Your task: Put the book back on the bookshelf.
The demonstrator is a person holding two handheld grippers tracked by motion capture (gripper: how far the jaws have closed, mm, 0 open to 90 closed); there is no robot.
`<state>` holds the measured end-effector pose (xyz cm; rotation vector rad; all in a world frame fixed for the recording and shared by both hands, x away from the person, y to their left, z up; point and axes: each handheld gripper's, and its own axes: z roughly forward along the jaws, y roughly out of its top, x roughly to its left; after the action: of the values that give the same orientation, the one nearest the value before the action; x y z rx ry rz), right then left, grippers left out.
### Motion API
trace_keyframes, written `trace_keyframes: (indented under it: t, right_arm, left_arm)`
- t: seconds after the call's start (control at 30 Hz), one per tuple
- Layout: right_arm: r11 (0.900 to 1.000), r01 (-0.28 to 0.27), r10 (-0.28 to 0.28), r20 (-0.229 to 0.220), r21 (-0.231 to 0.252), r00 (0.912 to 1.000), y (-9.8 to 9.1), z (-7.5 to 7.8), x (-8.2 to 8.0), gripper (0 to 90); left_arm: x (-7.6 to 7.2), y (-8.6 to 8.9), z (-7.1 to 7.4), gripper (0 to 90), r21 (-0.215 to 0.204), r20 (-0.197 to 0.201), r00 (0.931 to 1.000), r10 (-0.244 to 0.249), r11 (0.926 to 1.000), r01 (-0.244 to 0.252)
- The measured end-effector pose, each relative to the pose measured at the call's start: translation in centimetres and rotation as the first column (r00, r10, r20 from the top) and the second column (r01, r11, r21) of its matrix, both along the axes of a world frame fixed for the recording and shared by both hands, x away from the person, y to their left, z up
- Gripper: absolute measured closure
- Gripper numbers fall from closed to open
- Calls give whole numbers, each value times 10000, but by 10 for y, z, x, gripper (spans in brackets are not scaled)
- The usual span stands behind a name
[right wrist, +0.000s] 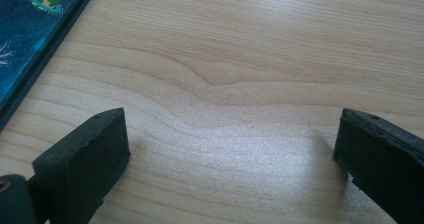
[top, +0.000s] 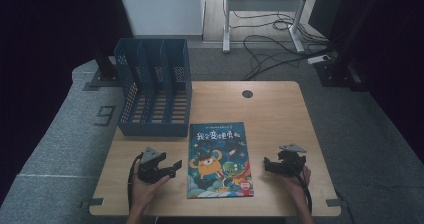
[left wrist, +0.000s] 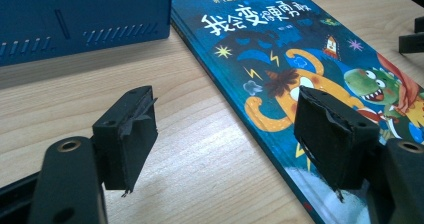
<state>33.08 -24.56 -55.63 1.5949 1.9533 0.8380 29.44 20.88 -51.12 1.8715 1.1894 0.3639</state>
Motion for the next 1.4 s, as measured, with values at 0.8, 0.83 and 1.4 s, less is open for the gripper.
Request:
trace_keyframes:
  t: [0.8,0.83,1.4]
  right_arm:
    - [9992,391,-392,57,61,9992,-7,2,-2,80]
    - [9987,477,-477,13,193,9989,-7,3,-3,82]
    - [9922,701,-764,590,1031,9953,-14,16,-6,114]
  left_arm:
    - [8,1,-4,228,-80,-668,9977,81,9999,-87]
    - [8,1,-4,230,-59,-641,9979,101,9999,-105]
    - [8,2,-6,235,126,-563,9980,299,9995,-292]
